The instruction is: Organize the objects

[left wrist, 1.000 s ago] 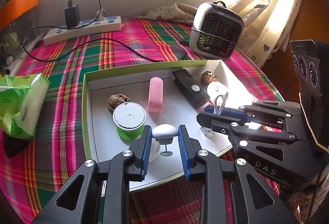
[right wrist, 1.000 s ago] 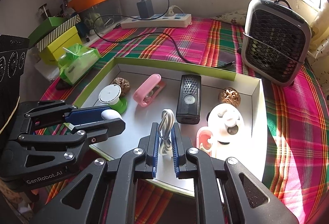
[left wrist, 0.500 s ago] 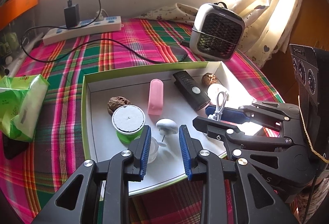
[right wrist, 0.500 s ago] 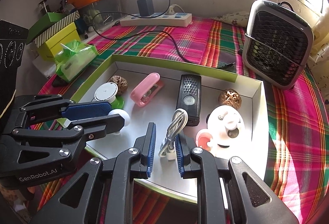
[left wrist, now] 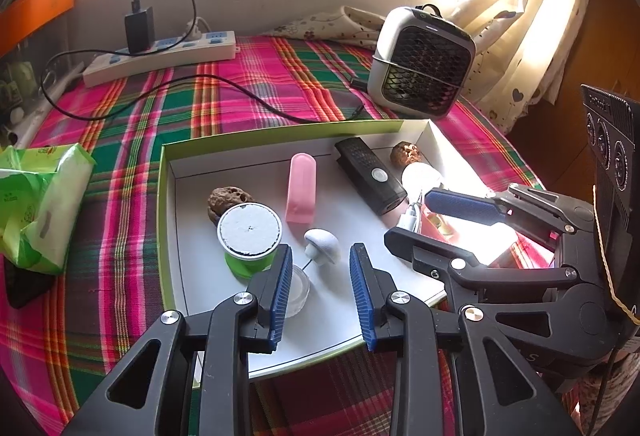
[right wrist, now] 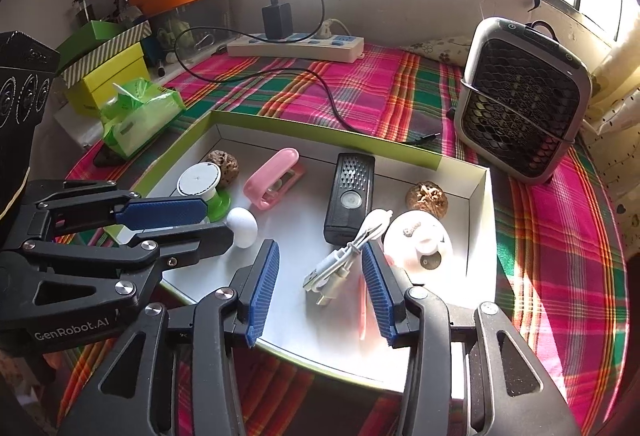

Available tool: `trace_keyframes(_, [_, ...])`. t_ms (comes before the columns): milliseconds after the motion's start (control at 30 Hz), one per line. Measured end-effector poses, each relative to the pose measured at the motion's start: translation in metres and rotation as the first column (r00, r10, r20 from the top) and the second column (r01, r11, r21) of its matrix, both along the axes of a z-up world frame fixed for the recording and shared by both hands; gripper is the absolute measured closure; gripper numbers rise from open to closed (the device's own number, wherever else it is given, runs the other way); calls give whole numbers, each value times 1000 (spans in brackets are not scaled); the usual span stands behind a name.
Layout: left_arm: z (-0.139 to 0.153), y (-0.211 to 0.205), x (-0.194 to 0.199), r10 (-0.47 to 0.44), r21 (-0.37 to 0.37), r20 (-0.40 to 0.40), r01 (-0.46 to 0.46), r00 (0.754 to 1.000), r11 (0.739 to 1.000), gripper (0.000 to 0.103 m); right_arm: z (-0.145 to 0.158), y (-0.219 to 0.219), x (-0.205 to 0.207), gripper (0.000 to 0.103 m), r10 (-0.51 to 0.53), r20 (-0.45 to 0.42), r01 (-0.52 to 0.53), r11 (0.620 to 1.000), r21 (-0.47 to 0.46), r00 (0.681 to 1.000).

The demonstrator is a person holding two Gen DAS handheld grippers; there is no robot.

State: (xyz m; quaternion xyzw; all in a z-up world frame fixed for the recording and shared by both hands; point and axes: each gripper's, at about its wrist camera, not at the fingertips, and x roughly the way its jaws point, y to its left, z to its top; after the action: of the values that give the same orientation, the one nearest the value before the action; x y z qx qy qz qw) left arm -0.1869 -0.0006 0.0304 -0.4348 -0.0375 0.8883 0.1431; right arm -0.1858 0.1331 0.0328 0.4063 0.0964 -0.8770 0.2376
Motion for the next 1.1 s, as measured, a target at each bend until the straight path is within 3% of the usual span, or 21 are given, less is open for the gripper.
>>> trace_keyframes(400, [2,2,4,8,-6,-3,-8,1000,1000,75,3,5,4,54,-33,-12,33,999,-4,999])
trace_keyframes(633, [4,1,17,39,-16,-14,-39,999,999,73,5,15,12,54,-91,-2,91,994,-54,996])
trace_keyframes(1100, [14,9,57,100,-99,-89,-109,991,989,72,12,27,45,54,-152,-23,149,984,-101,988])
